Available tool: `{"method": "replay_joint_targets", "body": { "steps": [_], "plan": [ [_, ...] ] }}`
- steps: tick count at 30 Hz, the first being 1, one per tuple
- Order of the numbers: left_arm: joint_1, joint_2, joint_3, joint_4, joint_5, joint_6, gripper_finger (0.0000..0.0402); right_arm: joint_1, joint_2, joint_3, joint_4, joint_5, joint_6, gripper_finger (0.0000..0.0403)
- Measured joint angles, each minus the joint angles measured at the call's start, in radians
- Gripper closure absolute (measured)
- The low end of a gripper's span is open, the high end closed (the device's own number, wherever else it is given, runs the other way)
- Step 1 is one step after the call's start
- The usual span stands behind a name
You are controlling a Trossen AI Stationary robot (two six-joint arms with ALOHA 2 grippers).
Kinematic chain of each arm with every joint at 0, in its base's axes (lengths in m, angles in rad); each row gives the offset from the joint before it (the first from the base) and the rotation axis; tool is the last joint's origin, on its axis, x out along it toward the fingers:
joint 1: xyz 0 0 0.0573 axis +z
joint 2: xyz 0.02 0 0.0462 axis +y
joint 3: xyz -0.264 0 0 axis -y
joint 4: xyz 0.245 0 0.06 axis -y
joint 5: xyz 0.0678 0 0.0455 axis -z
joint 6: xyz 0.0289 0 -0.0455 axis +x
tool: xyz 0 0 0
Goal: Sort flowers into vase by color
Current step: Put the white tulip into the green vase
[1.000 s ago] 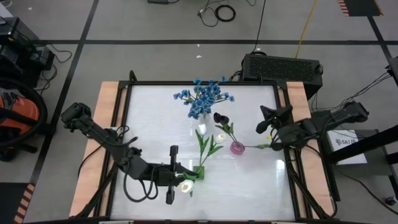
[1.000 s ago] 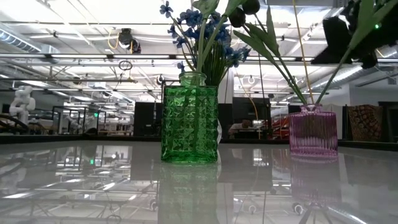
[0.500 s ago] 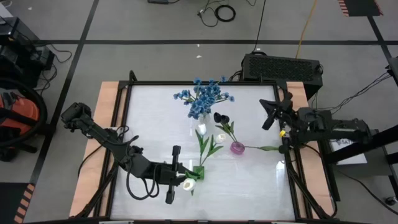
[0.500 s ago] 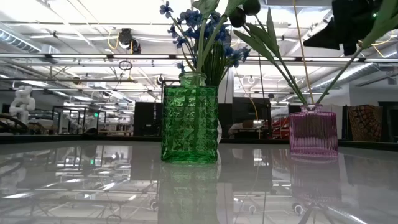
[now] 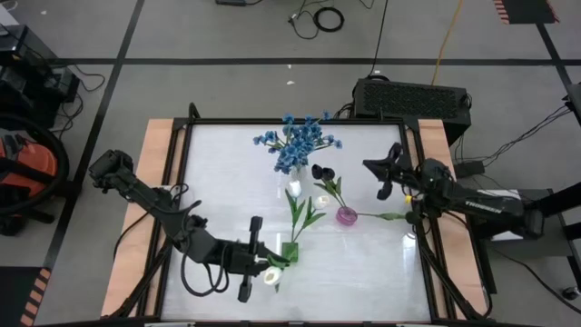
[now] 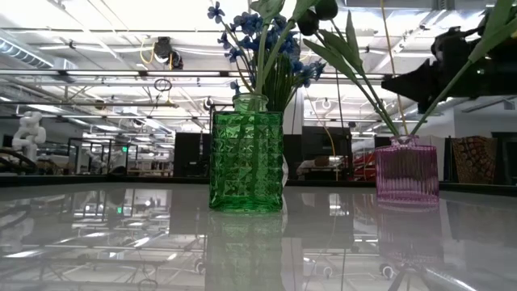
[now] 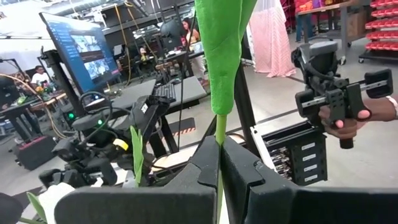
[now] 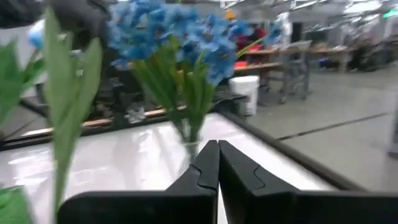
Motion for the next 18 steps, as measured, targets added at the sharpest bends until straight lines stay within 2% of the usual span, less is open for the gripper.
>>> {"method": "replay_joint_targets", "body": {
  "steps": [2,8,18],
  "plan": [
    [-0.003,0.000,0.000,0.000,0.000,0.000,0.0395,-0.005,0.005,-0.002,-0.011,-0.035,0.020,0.0403],
    [-0.007,0.000,0.000,-0.006,0.000,-0.031,0.0395,0.006,0.006,-0.002,-0.018,-0.032,0.067,0.0403],
    [-0.021,0.000,0.000,-0.038,-0.024,-0.050,0.0395,0.104,0.006,-0.002,-0.125,-0.032,0.019,0.0403]
  ]
}}
